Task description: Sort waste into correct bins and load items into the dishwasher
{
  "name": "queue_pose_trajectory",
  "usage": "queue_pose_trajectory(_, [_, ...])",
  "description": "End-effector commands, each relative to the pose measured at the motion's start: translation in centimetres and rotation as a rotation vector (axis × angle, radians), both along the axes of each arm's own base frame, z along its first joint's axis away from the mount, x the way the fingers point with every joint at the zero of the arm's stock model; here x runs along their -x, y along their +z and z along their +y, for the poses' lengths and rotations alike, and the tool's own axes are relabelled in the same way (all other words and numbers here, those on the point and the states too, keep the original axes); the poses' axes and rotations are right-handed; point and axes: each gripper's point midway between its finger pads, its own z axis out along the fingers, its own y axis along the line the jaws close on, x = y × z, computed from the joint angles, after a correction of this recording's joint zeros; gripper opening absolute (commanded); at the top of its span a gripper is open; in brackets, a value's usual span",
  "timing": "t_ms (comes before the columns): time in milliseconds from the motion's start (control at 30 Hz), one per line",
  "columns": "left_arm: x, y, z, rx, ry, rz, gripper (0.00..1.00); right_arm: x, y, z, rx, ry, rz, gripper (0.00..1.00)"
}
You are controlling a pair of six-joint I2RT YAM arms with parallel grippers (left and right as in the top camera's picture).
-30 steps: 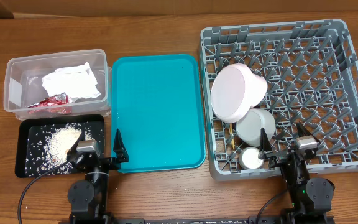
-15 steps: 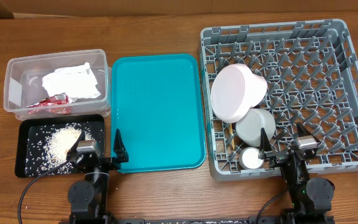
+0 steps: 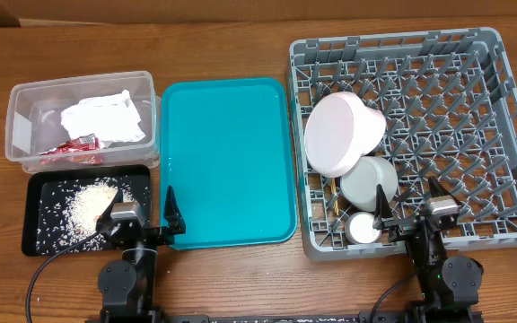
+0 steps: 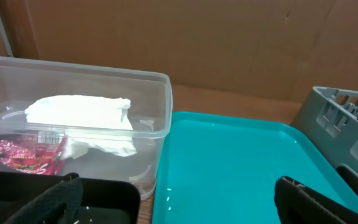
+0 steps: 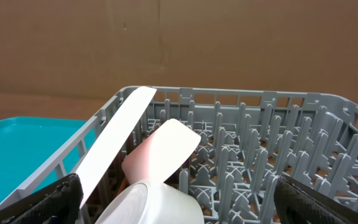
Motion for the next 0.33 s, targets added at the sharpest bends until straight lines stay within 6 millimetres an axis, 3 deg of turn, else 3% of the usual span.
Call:
queue_pose_trajectory(0, [0.03, 0.14, -0.32, -0.015, -0.017, -0.011, 1.0, 0.0, -0.15, -0.01, 0.003, 0.002, -0.006, 1.0])
queue_pose_trajectory(300, [0.03, 0.14, -0.32, -0.015, -0.017, -0.011, 1.0, 0.0, -0.15, -0.01, 0.003, 0.002, -0.006, 1.0])
